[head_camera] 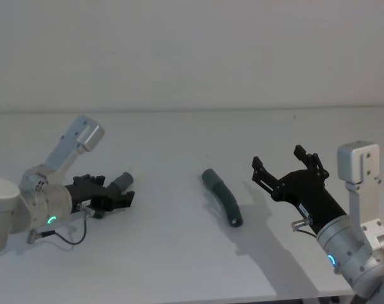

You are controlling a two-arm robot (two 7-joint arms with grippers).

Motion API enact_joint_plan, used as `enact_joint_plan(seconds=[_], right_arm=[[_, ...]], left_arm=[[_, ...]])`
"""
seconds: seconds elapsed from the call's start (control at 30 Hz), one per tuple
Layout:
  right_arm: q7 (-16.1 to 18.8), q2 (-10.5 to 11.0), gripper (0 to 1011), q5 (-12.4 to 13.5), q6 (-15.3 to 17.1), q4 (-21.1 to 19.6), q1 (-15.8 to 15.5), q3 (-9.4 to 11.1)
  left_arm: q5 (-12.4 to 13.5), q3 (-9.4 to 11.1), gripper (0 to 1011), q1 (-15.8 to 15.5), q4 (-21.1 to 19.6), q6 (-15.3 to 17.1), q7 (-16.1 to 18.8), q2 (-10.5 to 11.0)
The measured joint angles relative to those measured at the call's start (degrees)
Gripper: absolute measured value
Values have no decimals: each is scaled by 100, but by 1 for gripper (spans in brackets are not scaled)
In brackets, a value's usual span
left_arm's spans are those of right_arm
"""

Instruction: Use both hands to pick up one end of the pipe from the table, align the ends, and insert them.

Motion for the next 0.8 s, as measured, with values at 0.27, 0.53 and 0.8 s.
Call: enact_joint_plan(seconds=[0.27, 0.53, 0.8], right_arm=[[0, 0, 1002, 0, 0, 0, 0, 0], [0, 0, 1002, 0, 0, 0, 0, 0], [0, 0, 1002, 0, 0, 0, 0, 0]], left_arm=[[39, 56, 682, -122, 240, -110, -68, -86], [53, 94, 416, -196, 402, -213, -103, -150], [43, 117, 330, -233, 518, -328, -149, -188]])
